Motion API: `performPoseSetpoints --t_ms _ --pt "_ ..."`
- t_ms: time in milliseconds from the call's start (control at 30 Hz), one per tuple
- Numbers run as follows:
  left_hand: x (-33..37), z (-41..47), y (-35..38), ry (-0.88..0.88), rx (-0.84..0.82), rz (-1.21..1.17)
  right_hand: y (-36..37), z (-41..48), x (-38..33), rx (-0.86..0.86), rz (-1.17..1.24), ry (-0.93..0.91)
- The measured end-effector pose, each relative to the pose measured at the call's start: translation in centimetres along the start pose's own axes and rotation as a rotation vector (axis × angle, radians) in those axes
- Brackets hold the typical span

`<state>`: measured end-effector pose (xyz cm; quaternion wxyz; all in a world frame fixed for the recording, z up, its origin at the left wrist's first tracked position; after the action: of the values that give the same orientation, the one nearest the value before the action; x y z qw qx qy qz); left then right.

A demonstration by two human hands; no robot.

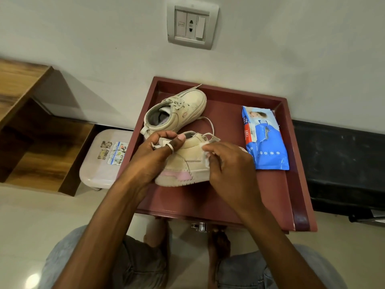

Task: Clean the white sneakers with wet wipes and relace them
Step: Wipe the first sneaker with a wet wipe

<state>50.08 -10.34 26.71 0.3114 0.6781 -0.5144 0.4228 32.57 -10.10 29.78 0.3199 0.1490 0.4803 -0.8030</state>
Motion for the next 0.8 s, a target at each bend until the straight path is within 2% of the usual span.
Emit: performPoseSetpoints --t_ms 100,267,400,567,633,733,800 --pt "0.0 0.1 0.0 0.006 -0.001 -0.01 -0.5 0.0 1.3 0.037 -0.108 0.094" --pt "-0.1 0.0 0.0 -0.002 -0.001 -0.049 0.7 0.0 -2.3 -0.048 -0.025 -0.028" --pt "0.0 0.0 0.2 0.022 -0.001 -0.033 -0.5 0.5 1.2 -0.021 -0.176 0.104" --pt "0.0 0.0 0.2 0.006 -0.006 -0.066 0.6 -0.1 -2.1 -0.038 -0.031 -0.029" --pt "0.0 0.0 0.1 0.019 -0.014 -0.055 -0.1 0.5 0.0 -0.06 -0.062 0.009" --pt "0.0 0.1 0.3 0.048 -0.02 -0.034 -1.2 0.7 2.5 -0.017 -0.14 0.16" --pt "0.1 0.2 0.4 0.05 -0.016 -0.044 -0.6 0.2 0.3 -0.017 -0.09 0.112"
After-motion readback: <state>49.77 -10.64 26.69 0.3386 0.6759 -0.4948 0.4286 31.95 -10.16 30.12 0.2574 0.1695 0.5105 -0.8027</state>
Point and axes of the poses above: each hand's wrist, its own z-axis towards the middle knuckle, its own y-axis out of the palm, x = y × z, the point moved 5 cm from there along z, towards the middle knuckle, and after that the axes turned 8 degrees about x, right-handed, at the moved point
